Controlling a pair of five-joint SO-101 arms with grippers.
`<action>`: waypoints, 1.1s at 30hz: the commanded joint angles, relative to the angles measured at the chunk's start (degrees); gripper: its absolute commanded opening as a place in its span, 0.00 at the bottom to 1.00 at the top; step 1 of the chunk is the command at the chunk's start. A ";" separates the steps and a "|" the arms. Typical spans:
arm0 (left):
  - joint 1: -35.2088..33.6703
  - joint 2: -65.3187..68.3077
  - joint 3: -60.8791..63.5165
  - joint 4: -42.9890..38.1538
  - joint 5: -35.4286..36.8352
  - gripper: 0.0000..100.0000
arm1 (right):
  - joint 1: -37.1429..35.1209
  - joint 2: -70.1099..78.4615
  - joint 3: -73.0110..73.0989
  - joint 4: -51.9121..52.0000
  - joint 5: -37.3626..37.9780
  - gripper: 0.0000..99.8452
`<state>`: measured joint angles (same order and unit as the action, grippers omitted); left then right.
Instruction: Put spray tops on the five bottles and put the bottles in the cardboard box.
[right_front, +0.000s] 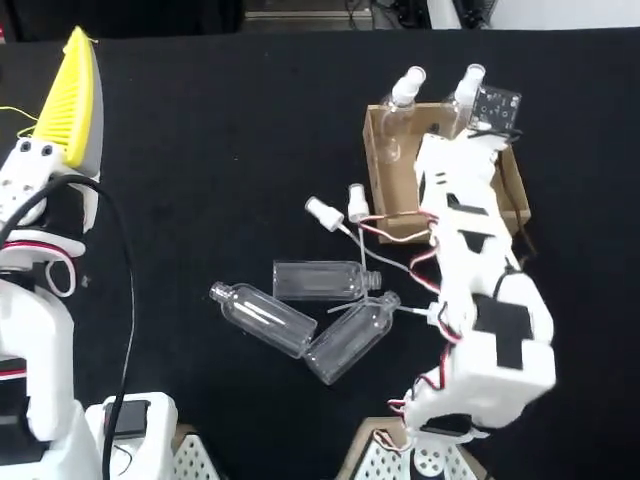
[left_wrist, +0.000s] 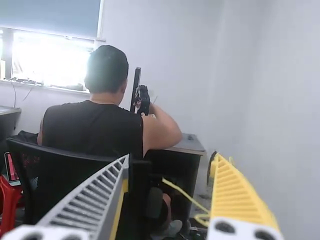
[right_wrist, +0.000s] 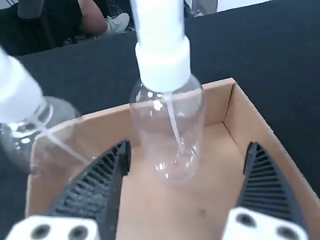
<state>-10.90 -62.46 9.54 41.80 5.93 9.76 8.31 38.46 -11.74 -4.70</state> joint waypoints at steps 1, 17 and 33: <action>-0.31 0.62 -0.40 -1.49 0.18 0.25 | 2.73 -8.31 2.24 -0.70 0.09 0.30; -0.22 0.62 -0.40 -1.58 0.18 0.25 | 11.69 -3.56 -6.81 6.59 -17.49 0.02; -0.22 0.62 -0.40 -1.58 0.18 0.25 | 8.53 14.29 -21.85 6.68 -18.11 0.02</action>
<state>-10.90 -62.46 9.54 41.63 5.93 20.48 22.73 20.26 -4.97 -22.37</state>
